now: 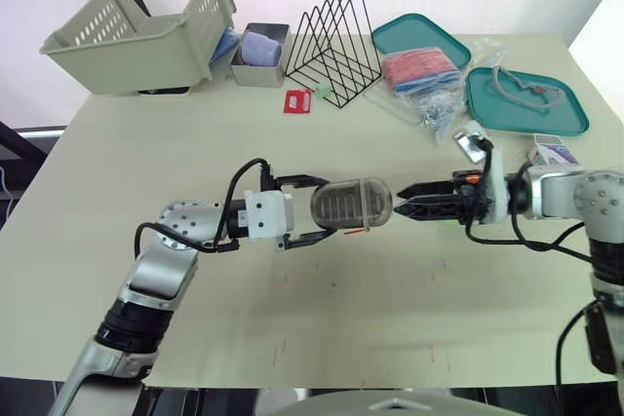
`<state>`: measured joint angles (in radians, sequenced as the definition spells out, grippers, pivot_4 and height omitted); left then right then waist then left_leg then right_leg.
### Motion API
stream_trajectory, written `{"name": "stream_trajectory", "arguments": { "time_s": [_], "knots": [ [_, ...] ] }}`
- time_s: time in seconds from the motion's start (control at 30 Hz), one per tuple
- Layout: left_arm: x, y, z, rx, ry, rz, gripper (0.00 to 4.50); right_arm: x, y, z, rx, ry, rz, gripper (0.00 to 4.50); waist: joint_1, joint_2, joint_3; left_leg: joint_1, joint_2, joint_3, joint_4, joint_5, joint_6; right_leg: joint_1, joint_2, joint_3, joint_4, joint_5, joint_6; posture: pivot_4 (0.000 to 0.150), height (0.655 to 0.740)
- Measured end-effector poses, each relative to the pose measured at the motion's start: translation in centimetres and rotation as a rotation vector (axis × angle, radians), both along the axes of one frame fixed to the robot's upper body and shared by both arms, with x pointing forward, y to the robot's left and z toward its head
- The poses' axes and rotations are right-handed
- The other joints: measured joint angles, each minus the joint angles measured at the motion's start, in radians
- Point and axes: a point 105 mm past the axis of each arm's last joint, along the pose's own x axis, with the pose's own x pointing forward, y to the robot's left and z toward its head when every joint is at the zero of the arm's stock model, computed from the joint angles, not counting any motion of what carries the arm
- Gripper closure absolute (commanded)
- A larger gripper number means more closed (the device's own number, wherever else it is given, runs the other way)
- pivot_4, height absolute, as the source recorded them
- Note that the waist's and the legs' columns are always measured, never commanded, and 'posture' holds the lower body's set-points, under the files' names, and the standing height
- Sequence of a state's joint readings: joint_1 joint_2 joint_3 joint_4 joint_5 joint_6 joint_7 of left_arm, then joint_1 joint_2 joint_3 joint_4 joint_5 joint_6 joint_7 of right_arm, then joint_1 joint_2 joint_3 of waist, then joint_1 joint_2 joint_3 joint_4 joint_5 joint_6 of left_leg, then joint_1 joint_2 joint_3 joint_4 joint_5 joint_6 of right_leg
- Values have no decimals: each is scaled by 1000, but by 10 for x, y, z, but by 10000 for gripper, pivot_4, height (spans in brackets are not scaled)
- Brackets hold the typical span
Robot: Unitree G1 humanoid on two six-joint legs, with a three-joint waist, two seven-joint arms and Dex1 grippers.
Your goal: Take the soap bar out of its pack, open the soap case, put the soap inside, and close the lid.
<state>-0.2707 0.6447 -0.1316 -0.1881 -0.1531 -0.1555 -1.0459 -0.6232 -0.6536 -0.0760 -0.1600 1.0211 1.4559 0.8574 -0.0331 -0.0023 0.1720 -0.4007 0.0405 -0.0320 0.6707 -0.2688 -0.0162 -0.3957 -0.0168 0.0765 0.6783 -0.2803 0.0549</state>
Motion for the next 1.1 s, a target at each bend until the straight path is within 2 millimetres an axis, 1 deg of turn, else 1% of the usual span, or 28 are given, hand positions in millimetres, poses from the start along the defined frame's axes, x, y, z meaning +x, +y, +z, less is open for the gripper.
{"name": "stream_trajectory", "arguments": {
  "time_s": [0.17, 0.3, 0.33, 0.47, 0.67, 1.03, 1.07, 1.1],
  "knots": [
    [-1, -6, -3, 4, -3, -13, 10549, 1, 6, 2, -11, 34, -25, 0, -2, 0, 0, 0, 0, 0, 0, 0, 0, 0, 0, 0, 0, 0, 0, 1500, 7400],
    [-1, -8, -3, 15, -15, -15, 10549, 2, 10, -3, -11, 77, -43, 0, -3, 0, 0, 0, 0, 0, 0, 0, 0, 0, 0, 0, 0, 0, 0, 1500, 7400],
    [-2, -9, -3, 15, -24, -18, 10549, 6, 10, -3, -14, 82, -65, 0, -3, 0, 0, 0, 0, 0, 0, 0, 0, -1, 0, 0, 0, 0, 0, 1500, 7400],
    [-2, -9, -2, 20, -41, -19, 10549, 10, 9, -2, -11, 91, -83, 0, -5, 0, 0, -1, 0, 0, 0, 0, 0, -1, 0, 0, 0, 0, 0, 1500, 7400],
    [-1, -9, -1, 26, -50, -17, 10549, 13, 7, -6, -9, 129, -107, 0, -6, 0, 0, -1, 0, 0, 0, 0, 0, -1, 0, 0, 0, 0, 0, 1500, 7400],
    [1, -9, -1, 18, -53, -1, 10549, 11, 7, -4, -2, 134, -99, 0, -6, 0, 0, -1, 0, 0, 0, 0, 0, -1, 0, 0, 0, 0, 0, 1500, 7400],
    [1, -9, -1, 18, -51, 1, 10589, 11, 7, -4, -3, 134, -100, 5527, -6, 0, 0, -1, 0, 0, 0, 0, 0, -1, 0, 0, 0, 0, 0, 1500, 7400],
    [1, -9, -1, 18, -50, 1, 10589, 11, 7, -5, -5, 135, -102, 8947, -6, 0, 0, -1, 0, 0, -1, 0, 0, -1, 0, 0, 0, 0, 0, 1500, 7400]
  ]
}}
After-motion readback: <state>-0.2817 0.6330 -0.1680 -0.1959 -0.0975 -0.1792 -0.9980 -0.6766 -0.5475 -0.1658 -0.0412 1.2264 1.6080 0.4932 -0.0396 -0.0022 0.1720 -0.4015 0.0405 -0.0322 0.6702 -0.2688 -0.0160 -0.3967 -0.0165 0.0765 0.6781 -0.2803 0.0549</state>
